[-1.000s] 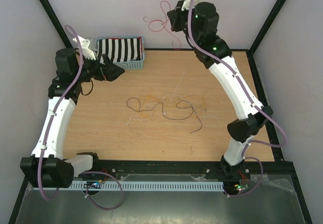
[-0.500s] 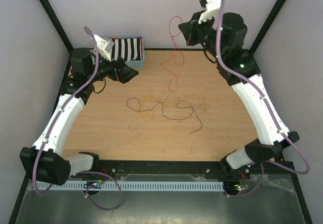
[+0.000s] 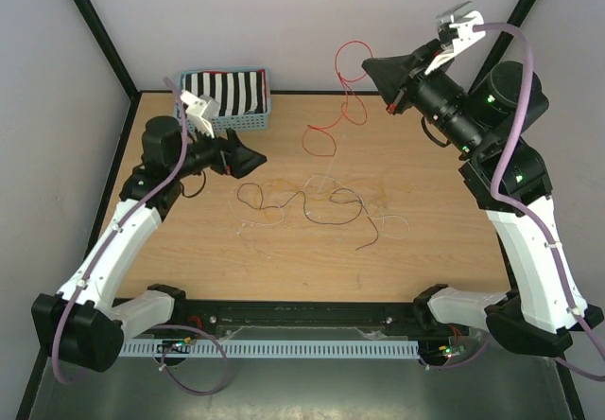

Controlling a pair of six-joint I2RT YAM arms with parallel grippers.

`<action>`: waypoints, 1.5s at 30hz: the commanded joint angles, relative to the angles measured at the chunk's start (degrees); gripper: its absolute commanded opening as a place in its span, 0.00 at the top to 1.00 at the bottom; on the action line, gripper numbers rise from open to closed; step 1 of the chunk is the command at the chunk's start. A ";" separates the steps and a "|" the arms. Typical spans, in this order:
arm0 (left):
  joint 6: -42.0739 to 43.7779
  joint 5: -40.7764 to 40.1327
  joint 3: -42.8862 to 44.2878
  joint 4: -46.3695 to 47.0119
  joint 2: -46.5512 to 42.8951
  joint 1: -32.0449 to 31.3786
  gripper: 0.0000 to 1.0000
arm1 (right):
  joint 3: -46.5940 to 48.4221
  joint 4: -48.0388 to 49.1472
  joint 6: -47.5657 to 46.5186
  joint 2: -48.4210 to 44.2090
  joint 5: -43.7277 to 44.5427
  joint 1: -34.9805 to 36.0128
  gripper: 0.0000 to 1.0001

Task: Zip-tie the wires
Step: Pick up the cable at the center of the board, then straighten the cable at the center of the board.

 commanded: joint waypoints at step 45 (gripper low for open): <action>-38.92 -12.91 -4.95 23.37 11.13 -18.47 0.40 | -5.10 4.70 5.06 -5.49 -9.48 -0.02 1.00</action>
